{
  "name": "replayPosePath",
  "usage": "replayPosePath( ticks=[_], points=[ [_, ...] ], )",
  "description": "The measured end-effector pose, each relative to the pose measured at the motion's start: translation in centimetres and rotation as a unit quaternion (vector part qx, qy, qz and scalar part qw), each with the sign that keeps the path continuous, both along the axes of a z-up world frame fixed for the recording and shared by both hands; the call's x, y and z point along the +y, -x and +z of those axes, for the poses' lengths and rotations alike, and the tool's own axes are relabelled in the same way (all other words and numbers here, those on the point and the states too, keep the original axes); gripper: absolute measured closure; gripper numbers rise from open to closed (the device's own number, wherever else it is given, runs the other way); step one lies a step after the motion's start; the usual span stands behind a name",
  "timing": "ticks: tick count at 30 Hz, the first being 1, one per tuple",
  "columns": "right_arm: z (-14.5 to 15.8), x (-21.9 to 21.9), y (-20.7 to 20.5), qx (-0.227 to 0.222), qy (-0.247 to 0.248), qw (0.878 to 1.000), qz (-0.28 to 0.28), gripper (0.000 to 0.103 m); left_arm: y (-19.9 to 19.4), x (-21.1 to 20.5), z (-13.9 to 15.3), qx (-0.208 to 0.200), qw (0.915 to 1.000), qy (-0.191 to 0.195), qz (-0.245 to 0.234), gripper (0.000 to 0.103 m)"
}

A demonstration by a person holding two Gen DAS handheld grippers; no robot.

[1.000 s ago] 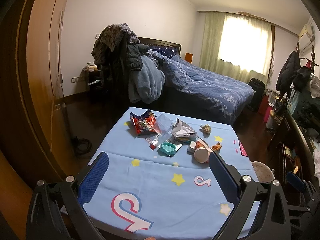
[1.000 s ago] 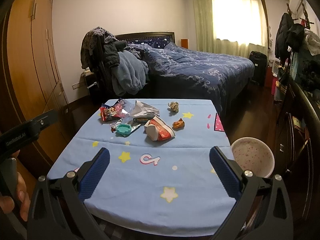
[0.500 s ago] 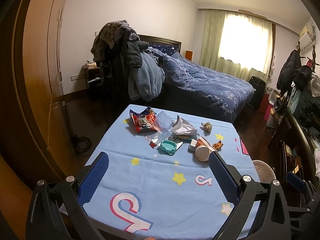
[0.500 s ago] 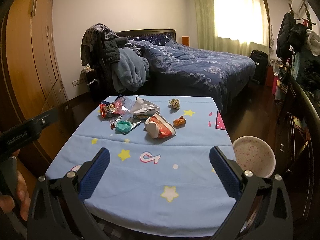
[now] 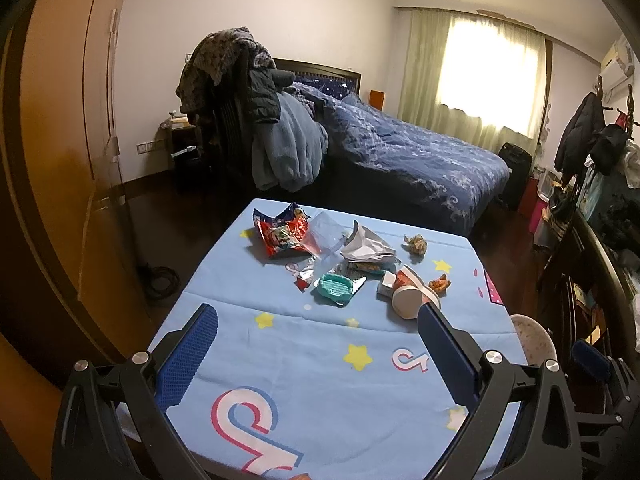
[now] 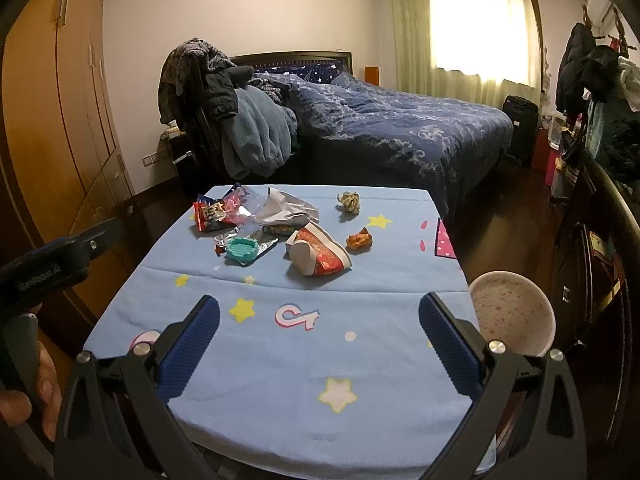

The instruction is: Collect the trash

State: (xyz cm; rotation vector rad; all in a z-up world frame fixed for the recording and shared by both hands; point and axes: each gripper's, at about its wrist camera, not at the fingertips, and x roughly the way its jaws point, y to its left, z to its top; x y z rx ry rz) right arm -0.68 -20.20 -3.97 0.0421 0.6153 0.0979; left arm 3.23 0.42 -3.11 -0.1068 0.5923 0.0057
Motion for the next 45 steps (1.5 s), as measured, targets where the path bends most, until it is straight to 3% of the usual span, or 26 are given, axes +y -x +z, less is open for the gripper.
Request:
replayPosePath(
  ticks=[15, 32, 40, 45],
  points=[
    [0.5, -0.3, 0.3, -0.013, 0.001, 1.000, -0.003, 0.003, 0.7, -0.7, 1.5, -0.011, 0.9999, -0.008, -0.008, 0.004],
    [-0.3, -0.4, -0.1, 0.001, 0.003, 1.000, -0.001, 0.003, 0.2, -0.4, 1.1, 0.004, 1.0000, -0.003, -0.007, 0.004],
    [-2.3, 0.3, -3.0, 0.032, 0.013, 0.999, 0.010, 0.003, -4.4, 1.7, -2.2, 0.043, 0.9990, 0.011, 0.003, 0.004],
    [-3.6, 0.6, -6.2, 0.044, 0.019, 0.999, 0.019, 0.003, -10.9, 3.6, -4.0, 0.057, 0.9975, 0.001, 0.041, 0.004]
  ],
)
